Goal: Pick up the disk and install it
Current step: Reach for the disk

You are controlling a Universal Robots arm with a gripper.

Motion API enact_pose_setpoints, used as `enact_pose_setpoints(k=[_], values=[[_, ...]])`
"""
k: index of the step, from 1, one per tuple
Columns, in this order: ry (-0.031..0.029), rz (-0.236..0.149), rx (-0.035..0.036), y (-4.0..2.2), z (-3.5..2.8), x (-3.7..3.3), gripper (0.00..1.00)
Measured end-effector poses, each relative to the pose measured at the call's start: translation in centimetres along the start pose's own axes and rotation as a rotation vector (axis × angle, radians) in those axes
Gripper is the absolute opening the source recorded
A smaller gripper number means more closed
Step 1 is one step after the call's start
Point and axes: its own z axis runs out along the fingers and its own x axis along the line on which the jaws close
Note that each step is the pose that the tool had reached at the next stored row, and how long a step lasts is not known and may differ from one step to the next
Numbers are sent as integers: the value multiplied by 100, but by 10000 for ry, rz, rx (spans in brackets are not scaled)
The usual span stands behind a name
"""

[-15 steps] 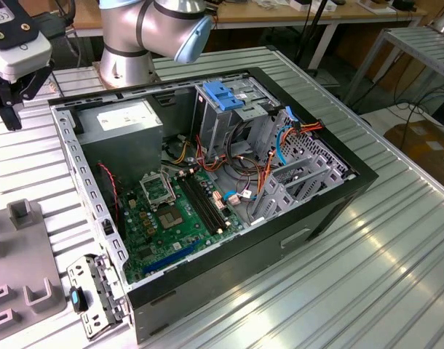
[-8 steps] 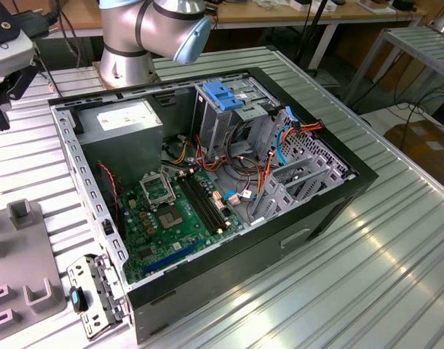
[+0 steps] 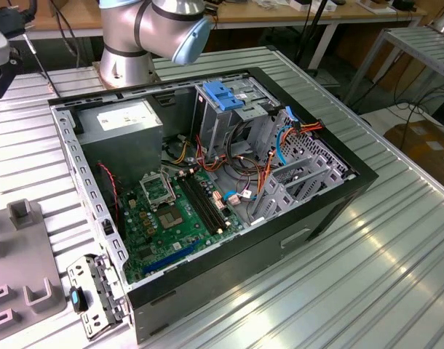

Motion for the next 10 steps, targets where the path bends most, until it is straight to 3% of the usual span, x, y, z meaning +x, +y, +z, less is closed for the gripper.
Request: enact_pose_setpoints(k=[10], values=[[0, 1, -1, 6, -10, 447, 11]])
